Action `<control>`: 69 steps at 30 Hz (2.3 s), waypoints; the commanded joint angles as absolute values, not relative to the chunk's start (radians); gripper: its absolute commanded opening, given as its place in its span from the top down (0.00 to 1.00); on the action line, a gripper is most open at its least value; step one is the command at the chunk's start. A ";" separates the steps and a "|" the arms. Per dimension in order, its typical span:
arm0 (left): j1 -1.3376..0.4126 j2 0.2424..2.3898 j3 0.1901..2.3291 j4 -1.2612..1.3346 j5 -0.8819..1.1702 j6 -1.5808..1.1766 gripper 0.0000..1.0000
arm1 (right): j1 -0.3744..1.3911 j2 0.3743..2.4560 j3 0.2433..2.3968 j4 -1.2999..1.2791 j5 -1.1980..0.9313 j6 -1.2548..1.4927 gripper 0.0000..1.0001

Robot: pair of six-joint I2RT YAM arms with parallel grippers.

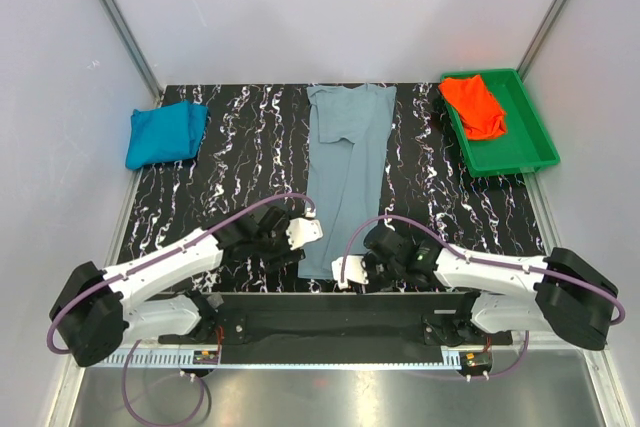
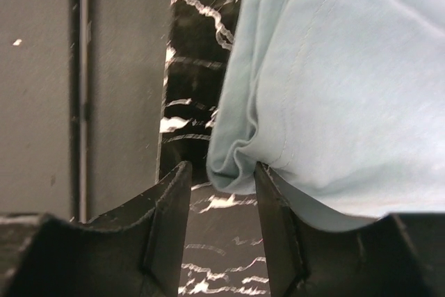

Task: Fold and stack the t-shirts
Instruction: Fold the tshirt

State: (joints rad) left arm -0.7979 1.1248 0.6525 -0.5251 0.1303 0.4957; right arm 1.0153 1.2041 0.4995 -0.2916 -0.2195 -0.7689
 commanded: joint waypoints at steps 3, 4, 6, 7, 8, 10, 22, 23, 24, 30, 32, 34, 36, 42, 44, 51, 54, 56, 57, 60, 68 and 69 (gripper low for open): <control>-0.802 1.098 0.664 -0.509 0.150 0.479 0.31 | 1.028 1.227 0.457 -0.181 -0.181 -0.793 0.57; -0.802 1.097 0.666 -0.512 0.150 0.479 0.31 | 1.026 1.229 0.456 -0.181 -0.183 -0.792 0.63; -0.802 1.097 0.666 -0.512 0.150 0.477 0.31 | 1.026 1.224 0.456 -0.186 -0.181 -0.787 0.71; -0.802 1.097 0.667 -0.512 0.150 0.477 0.31 | 1.026 1.223 0.457 -0.189 -0.176 -0.785 0.79; -0.802 1.095 0.669 -0.514 0.153 0.474 0.31 | 1.028 1.220 0.457 -0.198 -0.173 -0.787 0.84; -0.802 1.095 0.667 -0.520 0.164 0.471 0.31 | 1.026 1.215 0.457 -0.202 -0.157 -0.788 0.94; -0.862 1.077 0.594 -0.485 0.173 0.512 0.18 | 1.025 1.129 0.466 -0.275 -0.087 -0.732 1.00; -0.864 1.092 0.592 -0.479 0.175 0.524 0.17 | 1.025 1.121 0.465 -0.275 -0.084 -0.723 1.00; -0.876 1.101 0.592 -0.471 0.170 0.525 0.16 | 1.025 1.118 0.463 -0.276 -0.077 -0.695 1.00; -0.890 1.167 0.620 -0.403 0.219 0.522 0.28 | 1.009 1.100 0.459 -0.278 -0.078 -0.630 1.00; -0.890 1.189 0.630 -0.384 0.242 0.497 0.33 | 0.997 1.107 0.463 -0.275 -0.078 -0.629 1.00; -0.890 1.198 0.637 -0.362 0.261 0.488 0.35 | 0.991 1.109 0.469 -0.276 -0.080 -0.623 1.00; -0.890 1.195 0.638 -0.344 0.273 0.474 0.38 | 0.985 1.112 0.469 -0.278 -0.081 -0.618 1.00; -0.890 1.154 0.652 -0.339 0.296 0.433 0.36 | 0.973 1.120 0.465 -0.268 -0.084 -0.615 1.00; -0.891 1.160 0.660 -0.336 0.307 0.431 0.36 | 0.969 1.123 0.462 -0.262 -0.086 -0.611 1.00; -0.827 1.331 0.840 -0.492 0.477 0.304 0.37 | 0.968 1.132 0.469 -0.261 -0.086 -0.609 1.00; -0.747 1.374 0.890 -0.525 0.592 0.209 0.39 | 0.962 1.129 0.469 -0.261 -0.086 -0.607 1.00; -0.720 1.385 0.906 -0.532 0.638 0.160 0.42 | 0.960 1.126 0.468 -0.262 -0.087 -0.606 1.00; -0.703 1.387 0.910 -0.538 0.646 0.149 0.42 | 0.959 1.124 0.466 -0.261 -0.087 -0.606 1.00; -0.683 1.396 0.922 -0.572 0.676 0.118 0.43 | 0.960 1.126 0.469 -0.259 -0.086 -0.609 1.00; -0.641 1.434 0.933 -0.658 0.825 -0.024 0.43 | 0.959 1.124 0.477 -0.256 -0.089 -0.604 1.00; -0.638 1.439 0.925 -0.663 0.837 -0.032 0.43 | 0.960 1.124 0.477 -0.255 -0.087 -0.604 1.00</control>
State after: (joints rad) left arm -0.6510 1.4315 0.8955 -0.6304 0.7284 0.0422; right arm 0.9688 1.1305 0.4595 -0.2817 -0.0963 -0.6182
